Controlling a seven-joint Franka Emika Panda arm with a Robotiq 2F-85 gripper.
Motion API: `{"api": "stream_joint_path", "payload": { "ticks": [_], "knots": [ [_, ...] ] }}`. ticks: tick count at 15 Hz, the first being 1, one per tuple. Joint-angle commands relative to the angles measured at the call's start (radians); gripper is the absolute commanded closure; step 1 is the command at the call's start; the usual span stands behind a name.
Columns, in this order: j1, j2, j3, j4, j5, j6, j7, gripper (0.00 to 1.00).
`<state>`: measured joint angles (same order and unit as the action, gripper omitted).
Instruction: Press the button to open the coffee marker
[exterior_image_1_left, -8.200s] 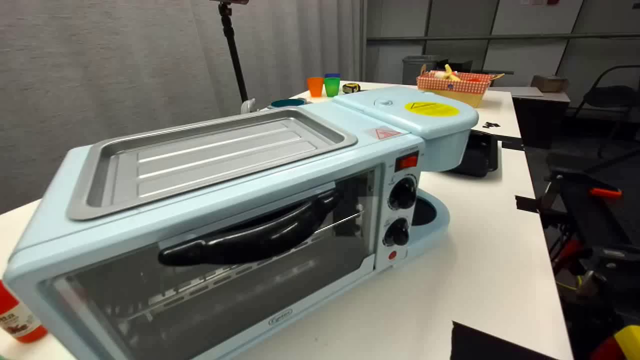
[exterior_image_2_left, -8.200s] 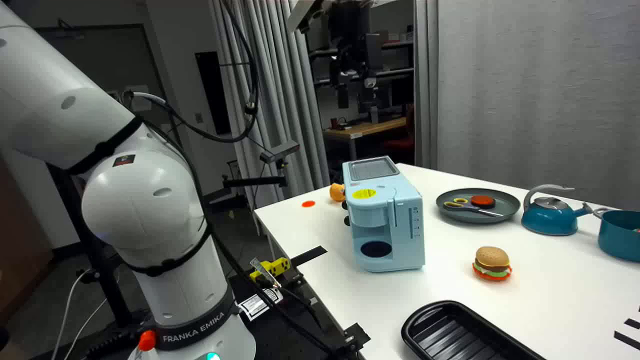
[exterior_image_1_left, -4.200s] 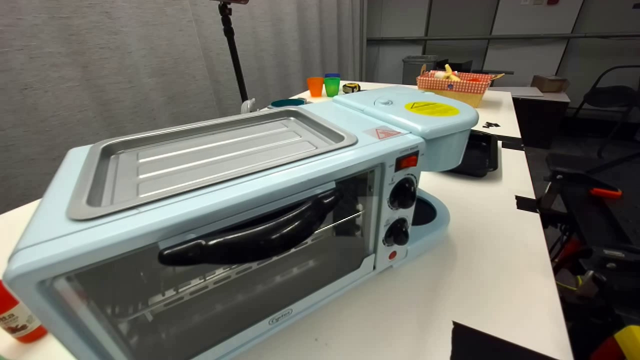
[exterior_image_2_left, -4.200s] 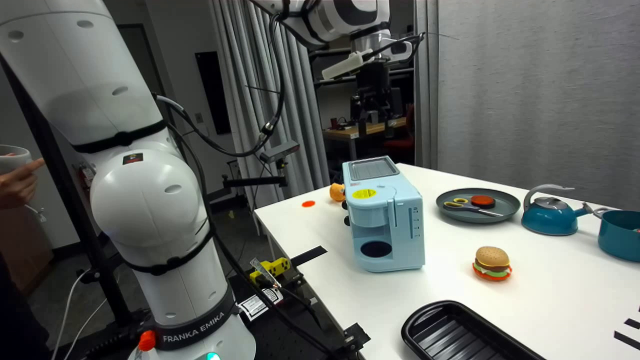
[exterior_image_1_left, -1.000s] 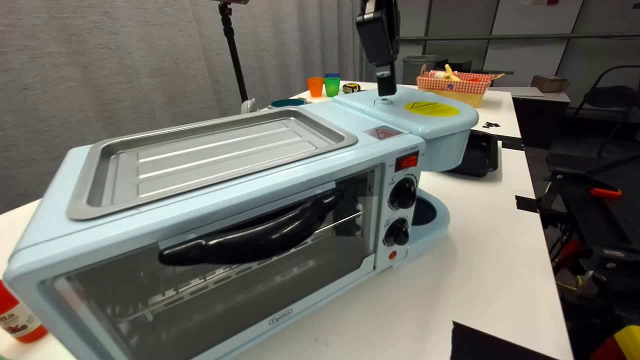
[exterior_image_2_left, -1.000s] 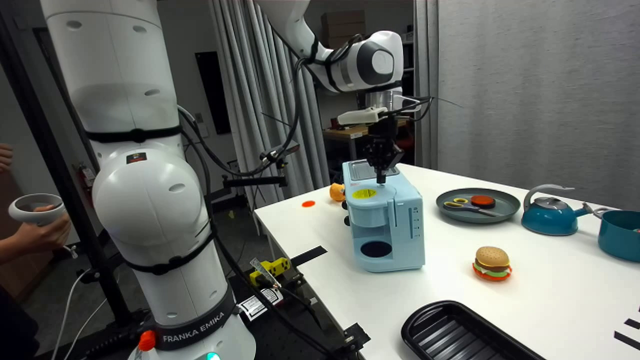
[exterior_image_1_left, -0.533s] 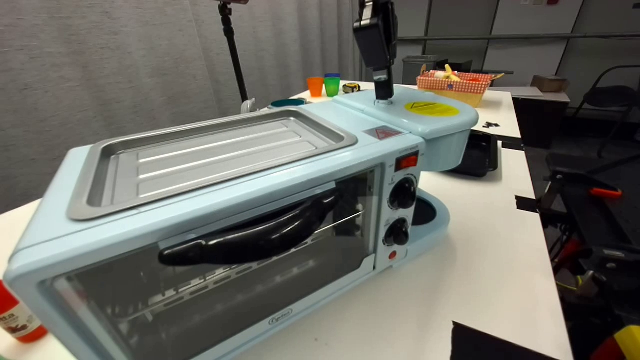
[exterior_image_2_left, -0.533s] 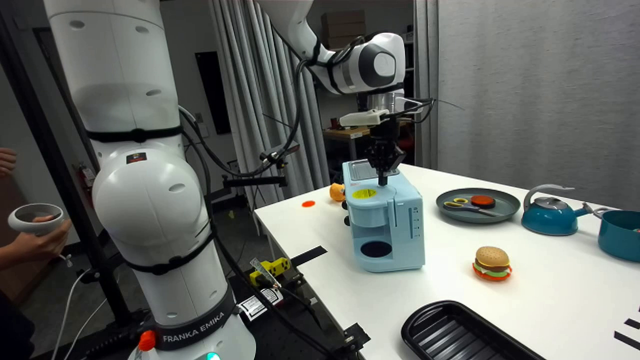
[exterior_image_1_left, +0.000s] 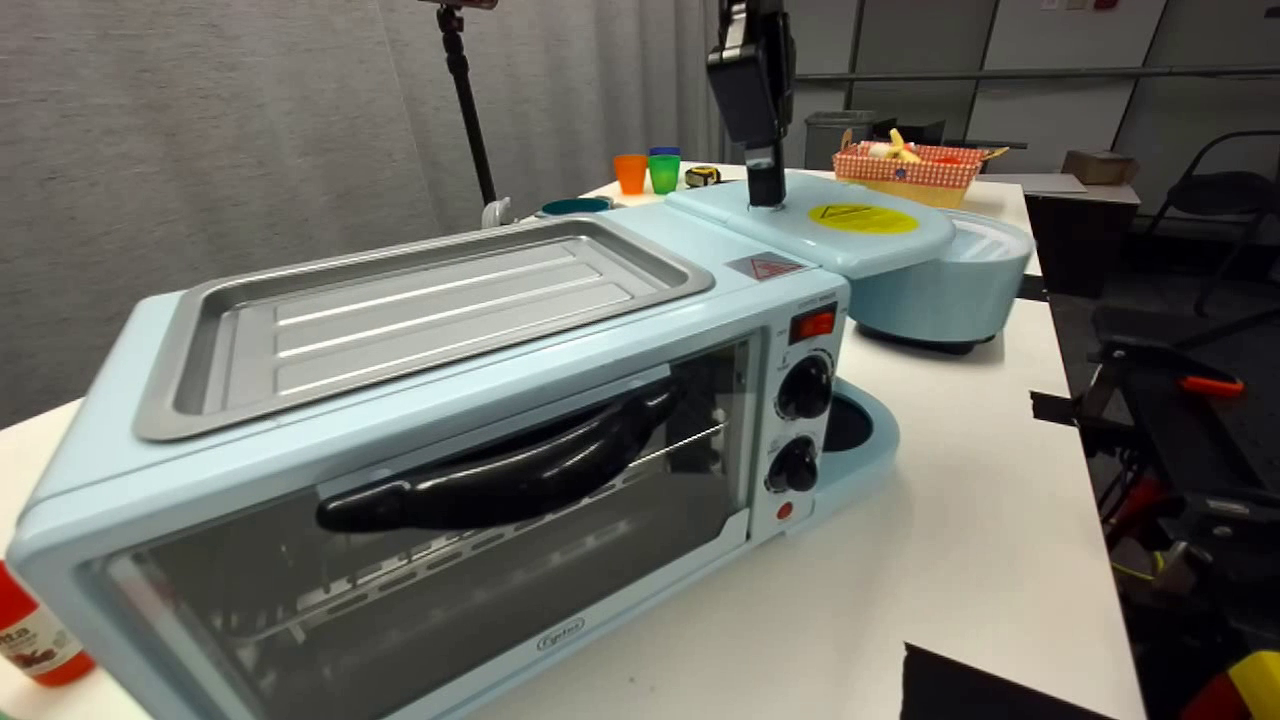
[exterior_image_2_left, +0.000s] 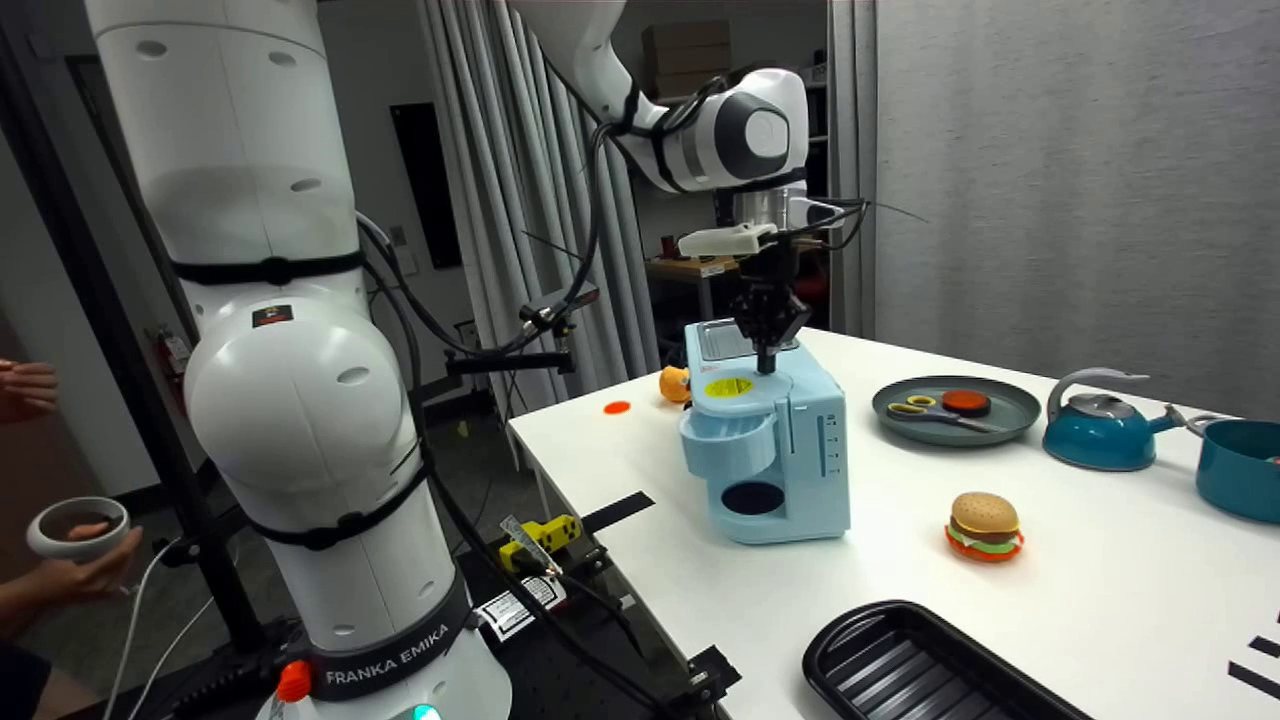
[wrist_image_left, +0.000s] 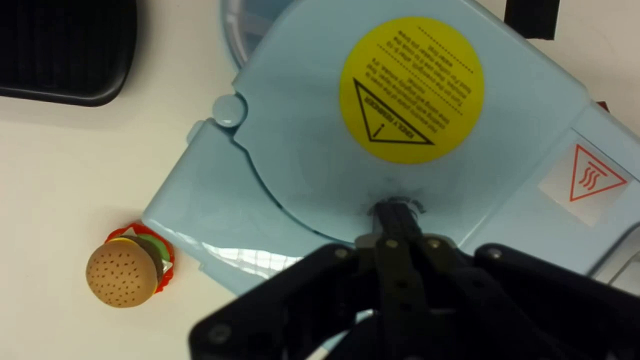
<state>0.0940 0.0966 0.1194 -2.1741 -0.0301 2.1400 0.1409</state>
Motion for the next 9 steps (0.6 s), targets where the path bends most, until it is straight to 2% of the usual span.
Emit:
{"api": "stream_joint_path", "payload": {
  "ticks": [1,4,9],
  "knots": [
    [0.009,0.073,-0.005,-0.099,0.026,0.170,0.015,1.00],
    [0.012,0.055,0.000,-0.127,0.039,0.191,0.015,1.00],
    [0.020,-0.057,0.008,-0.173,0.015,0.192,0.030,1.00]
  ]
}}
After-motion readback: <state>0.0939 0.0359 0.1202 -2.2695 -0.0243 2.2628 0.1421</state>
